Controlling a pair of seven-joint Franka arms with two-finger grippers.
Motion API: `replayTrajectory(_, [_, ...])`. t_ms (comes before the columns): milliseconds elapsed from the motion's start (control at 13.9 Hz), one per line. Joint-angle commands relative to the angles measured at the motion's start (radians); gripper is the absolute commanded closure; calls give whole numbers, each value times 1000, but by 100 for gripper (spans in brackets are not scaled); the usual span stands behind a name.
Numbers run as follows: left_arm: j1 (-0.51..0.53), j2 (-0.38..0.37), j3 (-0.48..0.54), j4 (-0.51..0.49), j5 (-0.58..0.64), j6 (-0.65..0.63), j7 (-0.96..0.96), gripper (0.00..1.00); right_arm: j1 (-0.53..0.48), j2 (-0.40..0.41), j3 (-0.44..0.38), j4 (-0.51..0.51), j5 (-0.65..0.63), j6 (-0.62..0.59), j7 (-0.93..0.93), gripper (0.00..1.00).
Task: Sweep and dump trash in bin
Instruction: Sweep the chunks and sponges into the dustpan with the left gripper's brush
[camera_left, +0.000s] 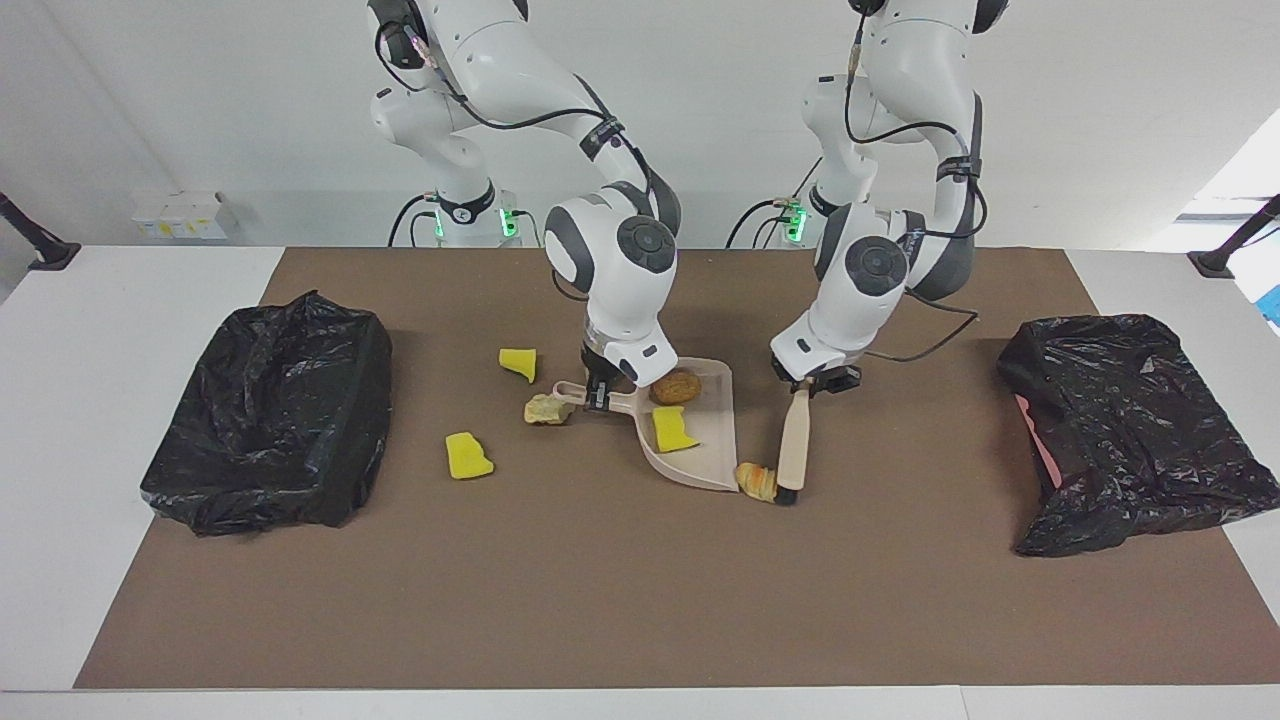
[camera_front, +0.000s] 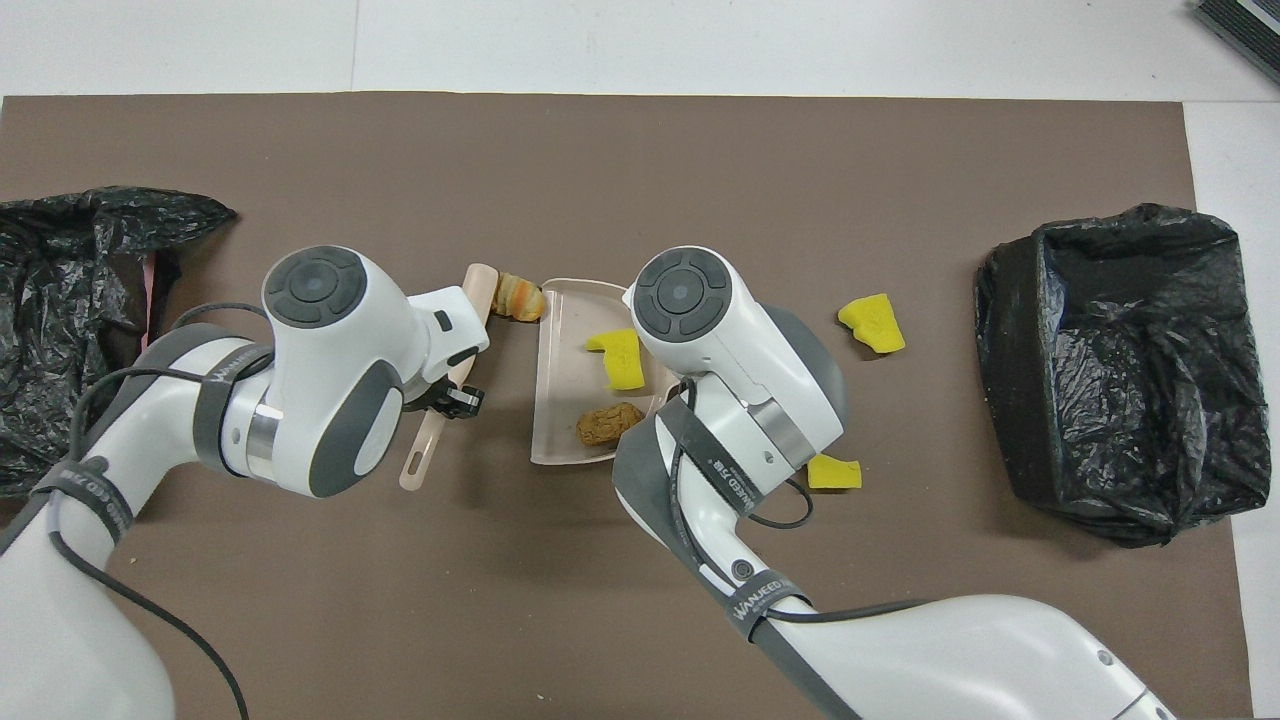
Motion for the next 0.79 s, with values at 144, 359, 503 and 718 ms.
replayTrajectory(144, [-108, -54, 8, -29, 14, -83, -17, 100, -4, -9, 4, -8, -20, -6, -2, 100])
replayTrajectory(359, [-92, -49, 13, -25, 14, -75, -48, 100, -7, -9, 4, -6, -14, -11, 17, 100])
replayTrajectory(503, [-54, -51, 22, -19, 12, -72, -135, 100, -13, -14, 6, -6, -6, -16, 69, 100])
replayTrajectory(718, [13, -57, 21, -16, 12, -72, -248, 100, -52, -43, 7, -8, -3, -17, 58, 100])
